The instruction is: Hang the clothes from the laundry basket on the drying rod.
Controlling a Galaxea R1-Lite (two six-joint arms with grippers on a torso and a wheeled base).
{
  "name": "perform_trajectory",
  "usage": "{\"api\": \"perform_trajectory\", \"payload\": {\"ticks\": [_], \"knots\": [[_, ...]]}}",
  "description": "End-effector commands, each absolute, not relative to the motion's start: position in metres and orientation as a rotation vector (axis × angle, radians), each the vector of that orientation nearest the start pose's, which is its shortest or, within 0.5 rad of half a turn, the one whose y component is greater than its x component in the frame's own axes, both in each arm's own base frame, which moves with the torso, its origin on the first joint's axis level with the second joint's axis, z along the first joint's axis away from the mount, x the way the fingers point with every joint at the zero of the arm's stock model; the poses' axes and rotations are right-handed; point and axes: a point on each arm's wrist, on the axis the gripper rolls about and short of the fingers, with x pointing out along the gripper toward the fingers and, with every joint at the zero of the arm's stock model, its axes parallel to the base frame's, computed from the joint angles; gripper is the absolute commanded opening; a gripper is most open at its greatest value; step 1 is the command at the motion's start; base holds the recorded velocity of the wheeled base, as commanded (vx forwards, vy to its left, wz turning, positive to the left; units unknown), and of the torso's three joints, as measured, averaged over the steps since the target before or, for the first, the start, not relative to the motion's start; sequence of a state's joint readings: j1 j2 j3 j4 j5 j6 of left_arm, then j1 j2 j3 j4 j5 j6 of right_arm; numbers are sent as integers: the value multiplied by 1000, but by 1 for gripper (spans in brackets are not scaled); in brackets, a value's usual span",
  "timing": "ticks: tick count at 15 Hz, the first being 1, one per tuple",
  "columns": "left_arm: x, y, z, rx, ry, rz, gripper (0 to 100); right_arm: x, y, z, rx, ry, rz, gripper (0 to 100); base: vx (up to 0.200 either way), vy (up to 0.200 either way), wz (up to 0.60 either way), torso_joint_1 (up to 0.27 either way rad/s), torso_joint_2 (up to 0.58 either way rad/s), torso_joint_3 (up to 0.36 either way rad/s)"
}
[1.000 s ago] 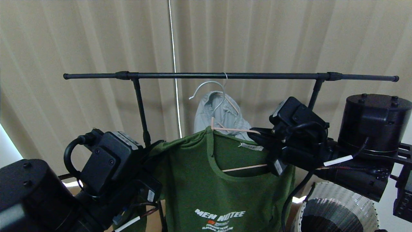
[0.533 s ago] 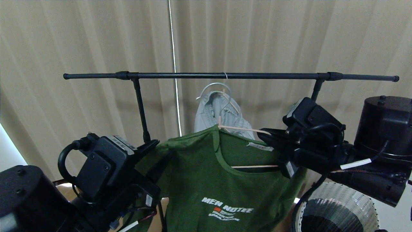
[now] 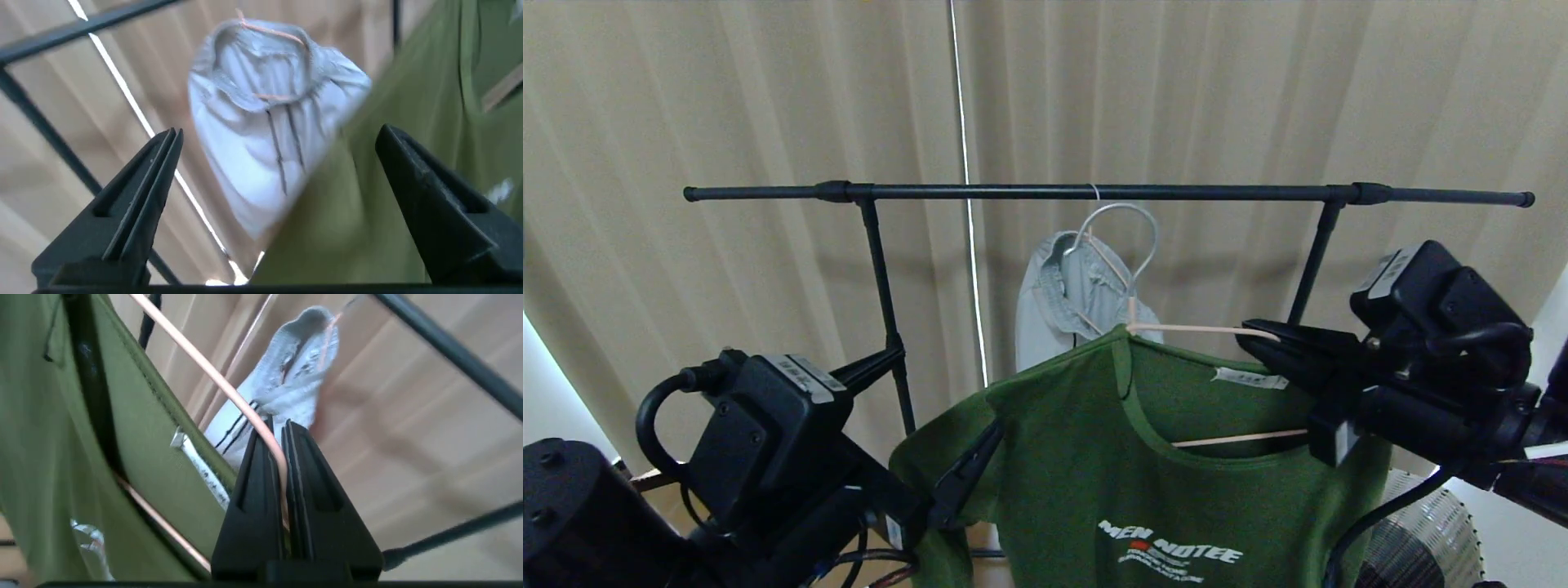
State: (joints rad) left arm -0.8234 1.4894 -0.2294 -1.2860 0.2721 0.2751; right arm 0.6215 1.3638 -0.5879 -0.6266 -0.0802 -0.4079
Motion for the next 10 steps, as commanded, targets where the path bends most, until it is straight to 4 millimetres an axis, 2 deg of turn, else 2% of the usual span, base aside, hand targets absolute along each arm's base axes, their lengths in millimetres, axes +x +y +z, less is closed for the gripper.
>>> {"api": "perform_trajectory", "payload": {"ticks": [1, 6, 10], "knots": [[135, -138, 159, 247, -109, -564, 100, 172, 112, 219, -431, -8, 522, 0, 0, 0, 0, 0, 0, 0], [121, -117, 147, 268, -70, -554, 100, 161, 93, 229, -411, -51, 461, 0, 0, 0, 0, 0, 0, 0], [118, -114, 140, 287, -43, -557, 100, 158, 91, 232, -403, -66, 459, 0, 0, 0, 0, 0, 0, 0]]}}
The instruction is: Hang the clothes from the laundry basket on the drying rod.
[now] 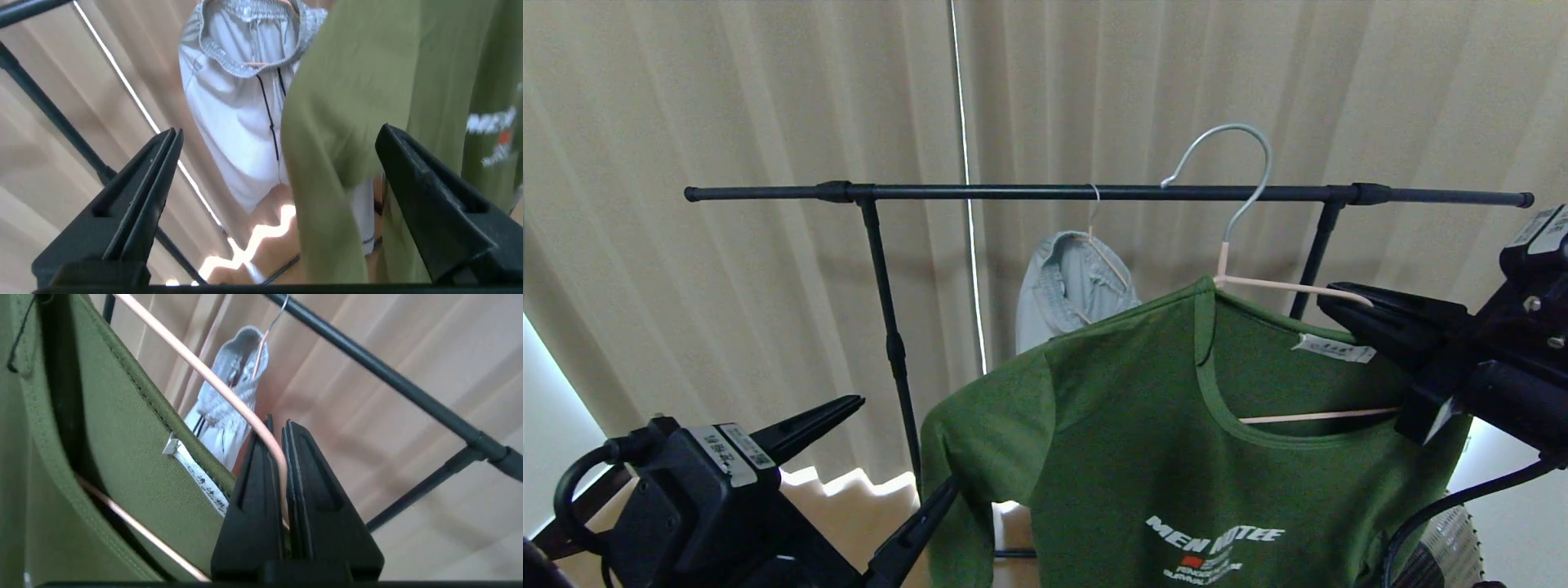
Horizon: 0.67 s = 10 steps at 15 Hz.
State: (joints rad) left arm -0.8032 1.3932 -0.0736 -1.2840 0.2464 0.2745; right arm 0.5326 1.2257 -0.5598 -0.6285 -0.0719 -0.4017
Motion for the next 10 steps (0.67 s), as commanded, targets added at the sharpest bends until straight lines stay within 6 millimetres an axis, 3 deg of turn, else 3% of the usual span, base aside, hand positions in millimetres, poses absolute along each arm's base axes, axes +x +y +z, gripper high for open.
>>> {"api": "perform_trajectory", "payload": {"ticks": [1, 5, 10], "knots": [[118, -114, 139, 290, -37, -557, 100, 158, 91, 233, -401, -72, 458, 0, 0, 0, 0, 0, 0, 0], [114, -108, 128, 315, 14, -556, 100, 159, 92, 236, -388, -115, 451, 0, 0, 0, 0, 0, 0, 0], [125, -111, 125, 327, 38, -524, 100, 157, 92, 238, -385, -123, 457, 0, 0, 0, 0, 0, 0, 0]]}}
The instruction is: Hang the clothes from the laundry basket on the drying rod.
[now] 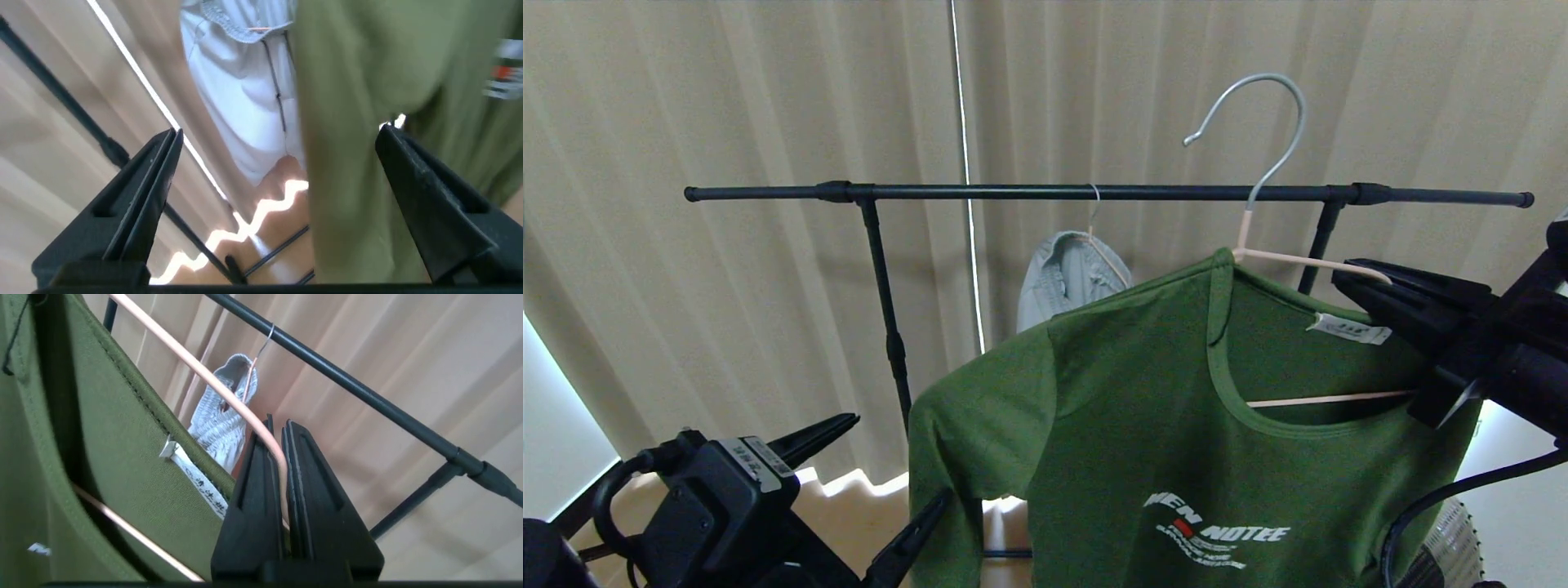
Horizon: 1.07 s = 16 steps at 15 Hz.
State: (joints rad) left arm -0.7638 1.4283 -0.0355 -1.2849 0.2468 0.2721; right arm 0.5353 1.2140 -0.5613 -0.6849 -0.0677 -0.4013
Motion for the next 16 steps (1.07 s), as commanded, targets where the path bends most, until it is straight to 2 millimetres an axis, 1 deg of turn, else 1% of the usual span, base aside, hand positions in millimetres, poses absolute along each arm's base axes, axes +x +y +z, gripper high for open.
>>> {"api": "perform_trajectory", "payload": {"ticks": [1, 2, 5, 7, 8, 11, 14, 16], "knots": [[125, -111, 126, 327, 35, -524, 100, 158, 92, 238, -386, -122, 457, 0, 0, 0, 0, 0, 0, 0], [127, -113, 126, 326, 34, -525, 0, 158, 92, 237, -385, -119, 458, 0, 0, 0, 0, 0, 0, 0], [132, -118, 128, 324, 31, -525, 0, 158, 93, 237, -387, -118, 460, 0, 0, 0, 0, 0, 0, 0], [132, -117, 126, 326, 42, -523, 0, 157, 92, 237, -386, -121, 458, 0, 0, 0, 0, 0, 0, 0], [134, -113, 125, 329, 48, -499, 0, 157, 92, 238, -387, -124, 457, 0, 0, 0, 0, 0, 0, 0], [145, -89, 123, 335, 76, -350, 0, 157, 91, 239, -385, -125, 449, 0, 0, 0, 0, 0, 0, 0], [144, -65, 120, 333, 106, -228, 0, 157, 90, 239, -385, -128, 442, 0, 0, 0, 0, 0, 0, 0], [145, -59, 121, 327, 102, -193, 0, 157, 90, 240, -384, -129, 438, 0, 0, 0, 0, 0, 0, 0]]}}
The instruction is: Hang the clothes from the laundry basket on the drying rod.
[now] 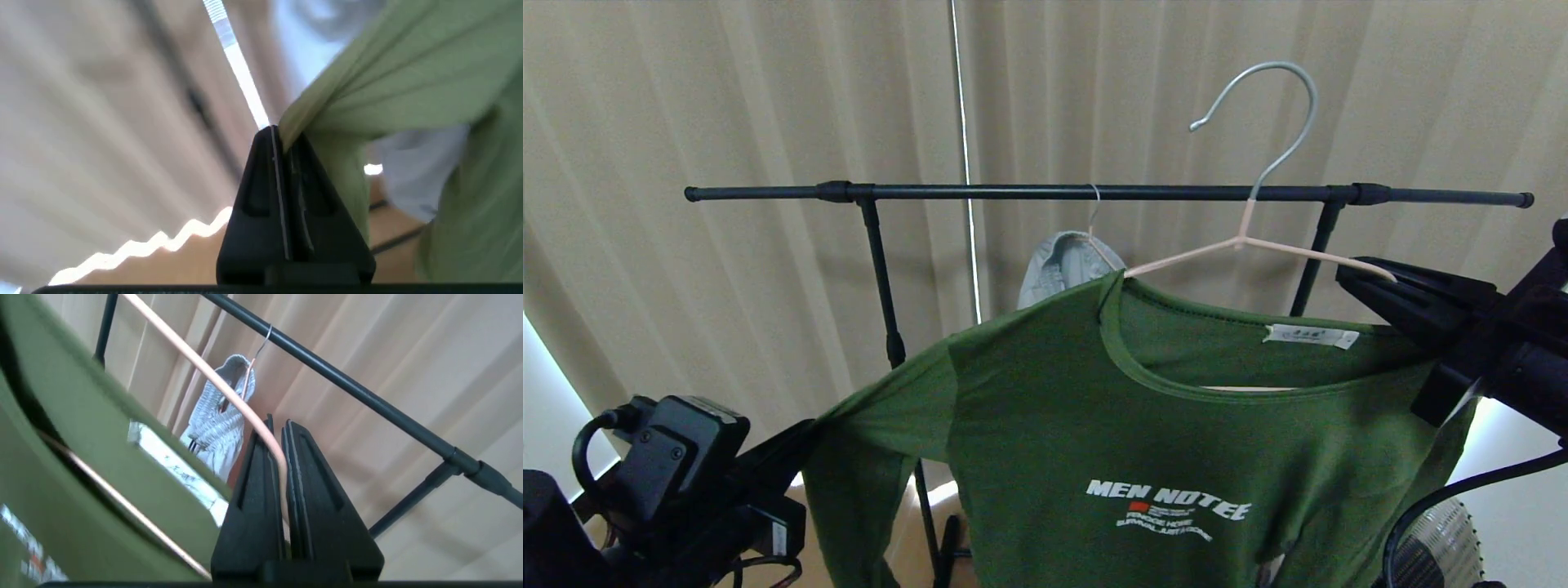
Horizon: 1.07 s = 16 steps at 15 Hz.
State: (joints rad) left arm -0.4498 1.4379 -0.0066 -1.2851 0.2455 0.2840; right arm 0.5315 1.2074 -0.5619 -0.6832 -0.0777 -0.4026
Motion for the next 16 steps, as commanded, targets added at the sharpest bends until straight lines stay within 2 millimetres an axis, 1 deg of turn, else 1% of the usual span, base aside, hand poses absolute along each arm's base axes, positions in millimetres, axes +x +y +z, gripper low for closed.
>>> {"api": "perform_trajectory", "payload": {"ticks": [1, 4, 5, 8, 10, 13, 15, 16], "knots": [[145, -58, 122, 325, 98, -188, 0, 157, 90, 240, -384, -129, 438, 0, 0, 0, 0, 0, 0, 0], [144, -59, 123, 326, 93, -192, 0, 157, 90, 241, -384, -131, 438, 0, 0, 0, 0, 0, 0, 0], [142, -60, 124, 320, 83, -203, 100, 157, 90, 241, -383, -132, 438, 0, 0, 0, 0, 0, 0, 0], [138, -64, 128, 313, 57, -237, 100, 158, 90, 241, -384, -129, 432, 0, 0, 0, 0, 0, 0, 0], [135, -63, 131, 305, 37, -235, 100, 160, 86, 240, -389, -119, 409, 0, 0, 0, 0, 0, 0, 0], [123, -57, 145, 266, -52, -226, 100, 167, 71, 235, -401, -76, 325, 0, 0, 0, 0, 0, 0, 0], [110, -50, 156, 233, -132, -211, 100, 166, 56, 229, -410, -32, 258, 0, 0, 0, 0, 0, 0, 0], [110, -50, 156, 233, -132, -211, 100, 166, 56, 229, -410, -32, 258, 0, 0, 0, 0, 0, 0, 0]]}}
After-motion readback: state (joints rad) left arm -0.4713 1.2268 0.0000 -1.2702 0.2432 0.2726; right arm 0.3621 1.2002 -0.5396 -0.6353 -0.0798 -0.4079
